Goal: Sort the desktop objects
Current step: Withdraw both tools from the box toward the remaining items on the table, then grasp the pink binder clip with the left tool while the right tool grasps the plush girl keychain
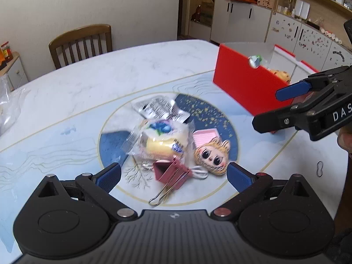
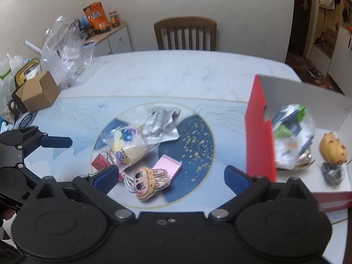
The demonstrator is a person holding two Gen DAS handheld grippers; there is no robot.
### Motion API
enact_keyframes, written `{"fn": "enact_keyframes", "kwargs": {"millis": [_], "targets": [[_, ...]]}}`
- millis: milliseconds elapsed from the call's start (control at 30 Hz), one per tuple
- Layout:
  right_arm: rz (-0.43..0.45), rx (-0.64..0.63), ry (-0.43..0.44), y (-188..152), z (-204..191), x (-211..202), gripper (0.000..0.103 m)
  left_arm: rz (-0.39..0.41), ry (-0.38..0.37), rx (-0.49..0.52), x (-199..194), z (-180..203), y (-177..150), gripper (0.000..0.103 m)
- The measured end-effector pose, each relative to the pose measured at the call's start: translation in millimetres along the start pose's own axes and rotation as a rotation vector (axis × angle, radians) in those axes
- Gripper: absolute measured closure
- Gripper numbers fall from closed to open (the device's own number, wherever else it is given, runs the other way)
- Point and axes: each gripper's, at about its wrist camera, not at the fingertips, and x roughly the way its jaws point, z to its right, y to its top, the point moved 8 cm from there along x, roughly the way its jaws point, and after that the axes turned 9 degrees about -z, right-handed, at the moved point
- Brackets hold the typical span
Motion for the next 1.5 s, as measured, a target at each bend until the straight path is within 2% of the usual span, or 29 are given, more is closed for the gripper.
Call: {"fn": "enact_keyframes", "kwargs": {"millis": [233, 367, 533, 700, 1000, 1233, 1333, 1433, 1500], "targets": [[-0.03, -0.027, -0.004, -5, -12, 26, 0.004, 0.019, -0.016, -0.003, 13, -9, -4, 0.0], [-0.051, -0.022, -0.016, -4, -15, 41, 0.008, 0.003, -0.021, -0.023, 24, -14, -5, 0.001], [-0.082, 0.015, -0.024, -4, -16, 58, 0.014, -0.008, -0.034, -0.073, 31, -16, -7, 0.002], [-0.111, 0.06, -0.019, -6, -13, 68, 0.019, -0.01, -0.024, -0.094, 36, -16, -6, 0.007], [-0.166, 0.107, 0.024, -9, -15, 80, 0.035, -0.029, -0.031, -0.103, 47, -13, -4, 0.028], [-0.184, 0.137, 0.047, -11, -17, 84, 0.046, -0.039, -0.042, -0.116, 51, -13, -5, 0.035], [-0.186, 0.143, 0.051, -10, -18, 85, 0.056, -0.043, -0.056, -0.115, 52, -11, -6, 0.046], [-0.189, 0.158, 0.058, -11, -19, 85, 0.057, -0.044, -0.068, -0.119, 51, -10, -6, 0.052], [-0.187, 0.168, 0.063, -11, -18, 84, 0.059, -0.043, -0.083, -0.124, 50, -10, -5, 0.062]]}}
